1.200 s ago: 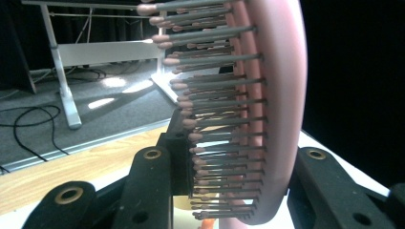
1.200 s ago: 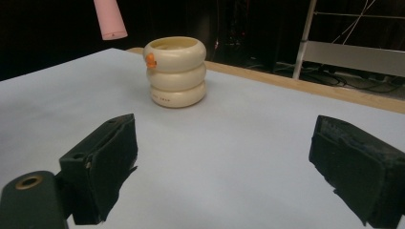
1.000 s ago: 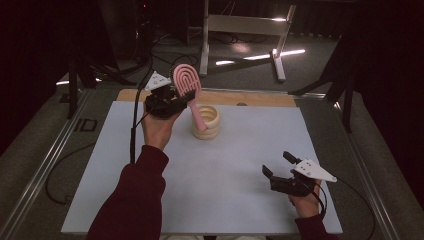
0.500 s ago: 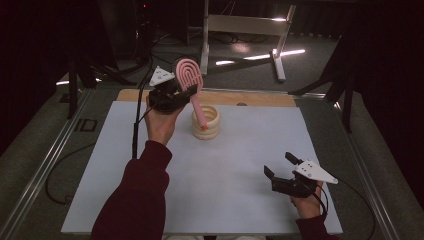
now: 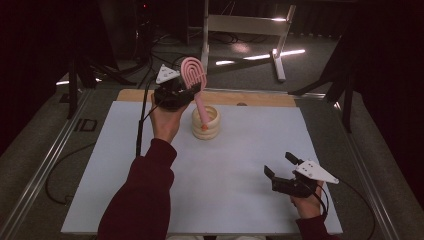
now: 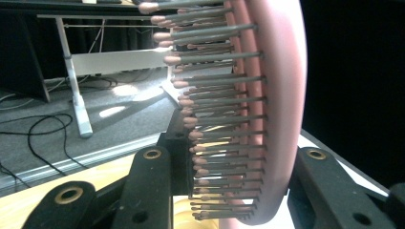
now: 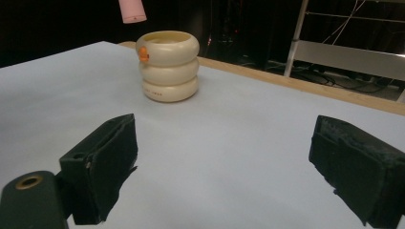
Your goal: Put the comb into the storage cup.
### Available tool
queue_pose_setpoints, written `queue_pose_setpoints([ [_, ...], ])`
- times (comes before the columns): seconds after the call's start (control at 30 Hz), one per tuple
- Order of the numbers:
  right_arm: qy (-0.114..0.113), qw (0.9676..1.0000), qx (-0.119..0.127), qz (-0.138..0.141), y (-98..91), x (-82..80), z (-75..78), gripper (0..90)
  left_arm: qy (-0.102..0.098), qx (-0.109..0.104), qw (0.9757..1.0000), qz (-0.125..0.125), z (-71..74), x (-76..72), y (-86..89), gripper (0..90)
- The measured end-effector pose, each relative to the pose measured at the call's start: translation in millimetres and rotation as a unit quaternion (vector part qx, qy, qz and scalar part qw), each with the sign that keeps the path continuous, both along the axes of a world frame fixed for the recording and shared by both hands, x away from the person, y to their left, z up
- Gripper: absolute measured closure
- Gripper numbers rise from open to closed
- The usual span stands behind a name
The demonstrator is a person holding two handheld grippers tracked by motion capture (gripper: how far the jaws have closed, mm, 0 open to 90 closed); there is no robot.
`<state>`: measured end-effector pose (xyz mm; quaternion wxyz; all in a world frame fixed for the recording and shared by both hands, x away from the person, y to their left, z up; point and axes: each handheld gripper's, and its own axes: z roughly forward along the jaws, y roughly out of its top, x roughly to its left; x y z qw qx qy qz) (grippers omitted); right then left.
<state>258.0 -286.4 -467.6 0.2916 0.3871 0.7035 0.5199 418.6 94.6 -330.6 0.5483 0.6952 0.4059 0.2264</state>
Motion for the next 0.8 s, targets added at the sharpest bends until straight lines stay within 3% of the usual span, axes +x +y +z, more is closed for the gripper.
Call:
queue_pose_setpoints([
  [0.8, -0.004, 1.0, 0.009, -0.001, -0.7, -0.2, 2.9, 9.3, -0.005, 0.008, 0.9996, 0.026, -7.8, 13.4, -4.2, 64.4],
])
